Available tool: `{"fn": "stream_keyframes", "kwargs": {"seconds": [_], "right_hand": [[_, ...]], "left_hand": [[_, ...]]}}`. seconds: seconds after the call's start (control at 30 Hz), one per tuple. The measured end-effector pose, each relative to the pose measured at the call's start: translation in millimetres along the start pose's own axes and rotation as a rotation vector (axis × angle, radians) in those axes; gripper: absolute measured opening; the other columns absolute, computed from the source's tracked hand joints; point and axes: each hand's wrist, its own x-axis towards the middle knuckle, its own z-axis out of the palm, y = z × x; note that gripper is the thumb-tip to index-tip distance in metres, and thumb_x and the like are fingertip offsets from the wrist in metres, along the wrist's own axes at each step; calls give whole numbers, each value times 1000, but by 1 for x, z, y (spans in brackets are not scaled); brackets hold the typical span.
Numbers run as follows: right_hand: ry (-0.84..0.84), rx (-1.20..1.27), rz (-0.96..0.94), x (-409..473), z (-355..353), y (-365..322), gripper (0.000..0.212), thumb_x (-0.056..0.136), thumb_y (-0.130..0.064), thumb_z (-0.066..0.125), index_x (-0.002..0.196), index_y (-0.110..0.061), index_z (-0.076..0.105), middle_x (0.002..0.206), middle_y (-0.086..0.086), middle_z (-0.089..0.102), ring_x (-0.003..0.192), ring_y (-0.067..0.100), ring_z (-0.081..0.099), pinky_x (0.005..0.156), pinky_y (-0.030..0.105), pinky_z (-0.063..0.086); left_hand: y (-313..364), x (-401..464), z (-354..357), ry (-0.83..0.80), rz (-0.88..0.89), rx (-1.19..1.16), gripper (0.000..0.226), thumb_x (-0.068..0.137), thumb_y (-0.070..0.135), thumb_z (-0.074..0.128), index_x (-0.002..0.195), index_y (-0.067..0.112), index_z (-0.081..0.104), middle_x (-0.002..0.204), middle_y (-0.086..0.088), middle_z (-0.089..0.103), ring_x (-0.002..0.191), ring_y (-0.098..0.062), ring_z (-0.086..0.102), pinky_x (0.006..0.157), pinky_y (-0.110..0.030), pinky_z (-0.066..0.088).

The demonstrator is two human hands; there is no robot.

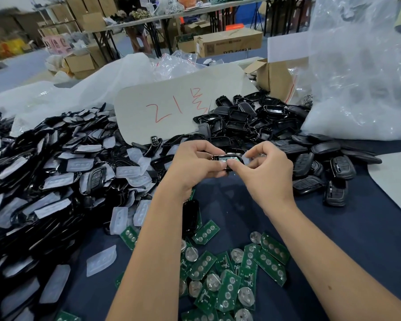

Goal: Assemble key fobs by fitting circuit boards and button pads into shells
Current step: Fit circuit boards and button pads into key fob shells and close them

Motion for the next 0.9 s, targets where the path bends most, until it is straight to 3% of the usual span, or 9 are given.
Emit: {"fn": "stream_keyframes", "kwargs": {"seconds": [0.13, 0.27, 0.4, 0.57, 0.67, 0.77, 0.83, 0.9], "right_hand": [[-39, 10, -45, 0, 0, 0, 25, 77, -36, 90, 84, -27, 67, 62, -7, 64, 56, 3, 56, 56, 11, 40], [-174, 200, -3, -1, 1, -1, 9, 86, -30, 85, 88, -32, 77, 80, -7, 75, 55, 5, 61, 54, 25, 49], [-198, 385, 54, -5, 9, -6, 10, 86, -17, 86, 82, -21, 77, 69, 2, 73, 57, 13, 66, 47, 24, 50], [-205, 382, 91, -7, 42, -29, 12, 88, -20, 84, 83, -15, 75, 65, 2, 73, 53, 13, 64, 52, 27, 54], [-276, 295, 4, -9, 70, -52, 15, 92, -30, 80, 85, -17, 74, 71, 3, 74, 60, 15, 68, 59, 35, 59], [-325, 64, -233, -18, 103, -78, 14, 93, -33, 76, 86, -21, 75, 74, -9, 72, 70, 7, 68, 68, 25, 53], [-387, -26, -406, -28, 129, -98, 12, 94, -28, 74, 89, -17, 76, 79, -6, 73, 75, 11, 66, 75, 30, 53], [-455, -112, -570, -35, 156, -117, 13, 97, -24, 70, 96, -13, 77, 89, 2, 74, 86, 19, 66, 83, 36, 51]], "left_hand": [[1, -1, -7, -13, 12, 18, 20, 81, -13, 77, 92, 3, 73, 83, -17, 74, 74, -34, 76, 79, -36, 65], [8, -5, -18, -13, 26, -42, 20, 81, -12, 77, 86, 7, 76, 95, -27, 74, 74, -36, 76, 69, -28, 64], [10, -8, -30, -70, 51, -99, 20, 83, -10, 75, 92, 8, 77, 88, -19, 73, 66, -26, 73, 65, -22, 59], [10, -10, -48, 84, 44, -212, 18, 86, -9, 72, 95, 6, 74, 77, -10, 71, 56, -17, 62, 56, -19, 53], [13, -13, -75, 367, 190, -252, 22, 87, -4, 71, 96, 15, 80, 77, -3, 66, 58, -11, 53, 55, -22, 46], [18, -19, -111, 905, 382, -164, 23, 88, 3, 69, 98, 21, 81, 70, 12, 67, 58, -4, 54, 57, -25, 49], [20, -26, -138, 1254, 354, -54, 21, 88, 11, 68, 103, 19, 81, 80, 11, 71, 71, -4, 63, 69, -30, 57], [17, -35, -160, 1468, 272, -10, 23, 89, 13, 65, 107, 17, 79, 87, 10, 71, 82, -7, 68, 80, -28, 58]]}}
